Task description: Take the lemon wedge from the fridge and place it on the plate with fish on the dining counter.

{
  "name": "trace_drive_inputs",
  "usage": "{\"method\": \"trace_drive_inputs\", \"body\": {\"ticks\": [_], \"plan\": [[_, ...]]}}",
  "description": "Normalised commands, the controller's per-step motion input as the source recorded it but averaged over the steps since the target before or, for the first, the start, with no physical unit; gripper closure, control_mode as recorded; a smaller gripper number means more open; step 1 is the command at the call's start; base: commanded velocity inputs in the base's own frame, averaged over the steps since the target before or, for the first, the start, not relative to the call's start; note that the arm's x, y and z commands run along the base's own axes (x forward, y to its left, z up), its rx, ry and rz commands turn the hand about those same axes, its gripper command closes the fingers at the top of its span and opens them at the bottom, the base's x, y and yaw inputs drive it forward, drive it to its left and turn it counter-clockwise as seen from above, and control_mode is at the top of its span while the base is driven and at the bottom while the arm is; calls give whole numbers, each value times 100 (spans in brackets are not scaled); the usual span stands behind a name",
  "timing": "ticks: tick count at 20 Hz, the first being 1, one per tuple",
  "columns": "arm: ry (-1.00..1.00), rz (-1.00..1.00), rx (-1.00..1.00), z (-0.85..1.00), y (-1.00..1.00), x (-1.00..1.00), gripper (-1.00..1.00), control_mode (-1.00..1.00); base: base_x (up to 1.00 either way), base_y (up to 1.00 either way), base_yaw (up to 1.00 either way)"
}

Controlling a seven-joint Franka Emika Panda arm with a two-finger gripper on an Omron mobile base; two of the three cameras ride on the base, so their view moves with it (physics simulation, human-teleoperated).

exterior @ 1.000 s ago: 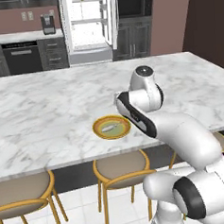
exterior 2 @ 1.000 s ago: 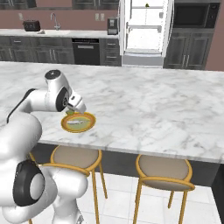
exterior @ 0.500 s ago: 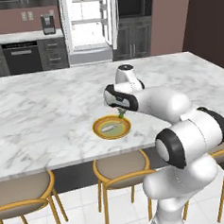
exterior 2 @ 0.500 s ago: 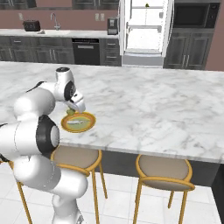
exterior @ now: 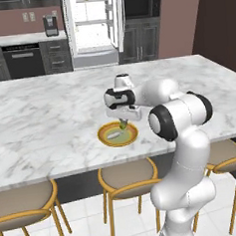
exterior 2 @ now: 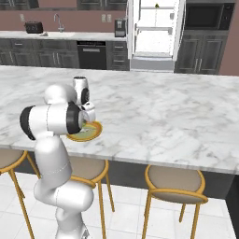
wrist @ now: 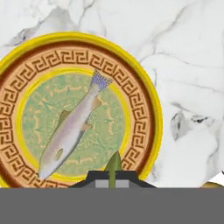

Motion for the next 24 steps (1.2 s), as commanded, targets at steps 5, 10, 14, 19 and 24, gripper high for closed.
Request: {"method": "trace_drive_inputs", "body": {"ticks": [5, 10, 14, 19, 24], "plan": [[0, -11, 2, -53, 0, 9, 100, -100, 0, 0, 0], [-5, -11, 1, -47, 0, 0, 100, -100, 0, 0, 0], [-3, -11, 1, -38, 0, 0, 100, -100, 0, 0, 0], [-3, -12, 0, -17, 0, 13, 100, -100, 0, 0, 0], [0, -9, 0, -7, 0, 25, 100, -100, 0, 0, 0]]}}
